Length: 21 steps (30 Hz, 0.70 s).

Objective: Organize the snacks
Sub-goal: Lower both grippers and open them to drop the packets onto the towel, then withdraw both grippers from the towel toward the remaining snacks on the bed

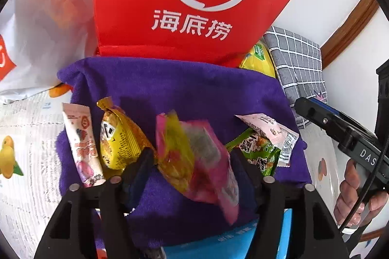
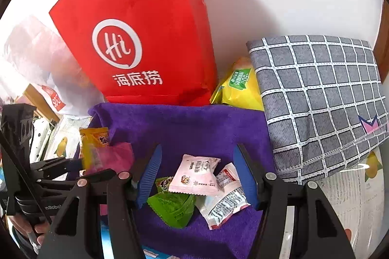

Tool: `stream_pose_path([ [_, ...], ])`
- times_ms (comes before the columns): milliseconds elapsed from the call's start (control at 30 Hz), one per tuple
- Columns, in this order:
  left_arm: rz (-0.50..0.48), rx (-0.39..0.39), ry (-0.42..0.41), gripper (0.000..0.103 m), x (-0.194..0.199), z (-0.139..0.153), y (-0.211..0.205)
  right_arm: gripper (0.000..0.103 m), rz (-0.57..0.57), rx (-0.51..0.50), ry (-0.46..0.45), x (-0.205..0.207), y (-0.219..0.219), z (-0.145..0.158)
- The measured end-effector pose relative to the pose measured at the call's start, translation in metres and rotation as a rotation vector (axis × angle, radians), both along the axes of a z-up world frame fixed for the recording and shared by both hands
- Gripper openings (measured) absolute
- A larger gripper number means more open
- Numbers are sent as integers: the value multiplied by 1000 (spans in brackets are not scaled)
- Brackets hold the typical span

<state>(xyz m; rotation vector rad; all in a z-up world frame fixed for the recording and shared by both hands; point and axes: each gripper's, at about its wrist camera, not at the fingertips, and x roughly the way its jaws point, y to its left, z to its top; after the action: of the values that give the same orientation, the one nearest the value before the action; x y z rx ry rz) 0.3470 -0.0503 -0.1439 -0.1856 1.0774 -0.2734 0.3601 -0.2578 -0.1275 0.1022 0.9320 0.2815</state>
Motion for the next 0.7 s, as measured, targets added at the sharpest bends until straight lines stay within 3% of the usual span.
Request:
stream_pose_path([
  [167,-21,53,-24,68,-17,16,-1,61,2,-22,-26,-9,5,10],
  [433,5,71,-46,68,-55,47,25,61,4,4,-119,-48,9,44],
  [700,69,-6,-83,67,-102,75,65,61,-33,16,-104,-99,8,54],
])
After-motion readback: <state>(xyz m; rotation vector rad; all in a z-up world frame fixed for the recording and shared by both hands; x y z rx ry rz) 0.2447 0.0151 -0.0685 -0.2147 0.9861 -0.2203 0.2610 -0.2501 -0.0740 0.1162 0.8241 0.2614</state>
